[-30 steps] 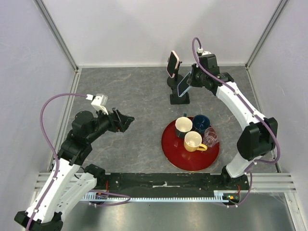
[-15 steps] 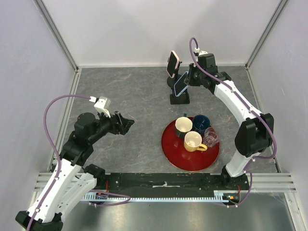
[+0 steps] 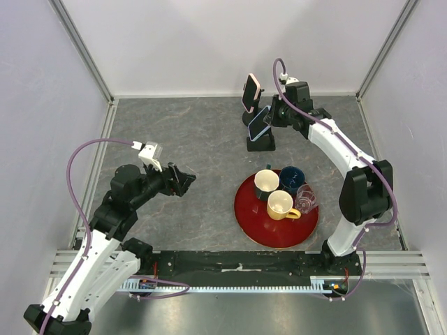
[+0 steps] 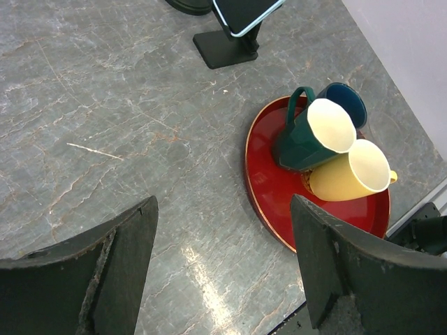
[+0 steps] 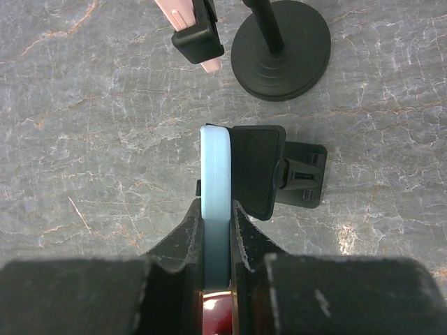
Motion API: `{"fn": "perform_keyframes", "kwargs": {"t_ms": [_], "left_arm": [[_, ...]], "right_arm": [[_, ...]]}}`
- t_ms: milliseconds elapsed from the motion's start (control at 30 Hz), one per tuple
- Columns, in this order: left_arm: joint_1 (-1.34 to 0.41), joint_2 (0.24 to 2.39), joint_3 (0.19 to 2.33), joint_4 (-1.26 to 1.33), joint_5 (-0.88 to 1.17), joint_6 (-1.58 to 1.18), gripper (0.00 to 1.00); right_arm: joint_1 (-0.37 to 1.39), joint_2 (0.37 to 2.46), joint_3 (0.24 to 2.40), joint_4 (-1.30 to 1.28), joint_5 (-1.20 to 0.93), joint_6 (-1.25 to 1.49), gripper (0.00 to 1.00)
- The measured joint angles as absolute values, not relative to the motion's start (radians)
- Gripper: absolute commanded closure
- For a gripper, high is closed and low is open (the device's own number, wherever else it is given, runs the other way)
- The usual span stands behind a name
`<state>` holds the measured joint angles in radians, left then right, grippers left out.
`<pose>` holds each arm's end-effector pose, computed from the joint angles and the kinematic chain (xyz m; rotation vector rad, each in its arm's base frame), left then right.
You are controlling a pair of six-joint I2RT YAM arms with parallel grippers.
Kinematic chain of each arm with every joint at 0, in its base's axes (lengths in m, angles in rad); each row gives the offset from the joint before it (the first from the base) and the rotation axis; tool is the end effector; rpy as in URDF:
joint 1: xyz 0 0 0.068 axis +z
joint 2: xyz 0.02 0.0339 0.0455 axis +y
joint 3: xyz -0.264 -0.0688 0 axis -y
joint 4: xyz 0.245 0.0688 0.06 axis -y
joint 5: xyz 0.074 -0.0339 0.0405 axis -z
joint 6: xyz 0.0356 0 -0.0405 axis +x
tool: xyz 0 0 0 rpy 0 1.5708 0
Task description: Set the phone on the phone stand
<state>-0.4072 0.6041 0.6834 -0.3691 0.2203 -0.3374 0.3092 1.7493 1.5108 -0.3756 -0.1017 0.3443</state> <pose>0.1314 -0.0651 0.3116 0.2240 1.9030 -0.7145 0.3881 0.1278 0.3107 -0.0196 2.2220 0.4768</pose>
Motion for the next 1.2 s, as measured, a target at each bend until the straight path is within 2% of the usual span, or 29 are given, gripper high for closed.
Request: {"fn": "perform_keyframes", "kwargs": {"t_ms": [167,300,333,467,1200], "left_arm": [[-0.407,0.609,0.681,-0.359,0.220,-0.337,0.18],[-0.407,0.611,0.681,-0.356,0.220,-0.334,0.18],[-0.407,0.614,0.681,-0.356,0.220,-0.334,0.18],[-0.407,0.617,0.680,-0.356,0.220,-0.331,0.18],[-0.405,0.635,0.680,-0.342,0.239,-0.331,0.19]], "right_arm": [[0.306,1.749,1.493,-0.353,-0.109,0.348,0.98],[0.303,1.748,1.479,-0.336,-0.109,0.349,0.88],[0.302,1.748,1.477,-0.332,-0.109,0.350,0.83],[0.296,1.742,1.462,-0.318,-0.113,0.352,0.78],[0.277,1.736,1.424,-0.281,-0.124,0.324,0.73]]}}
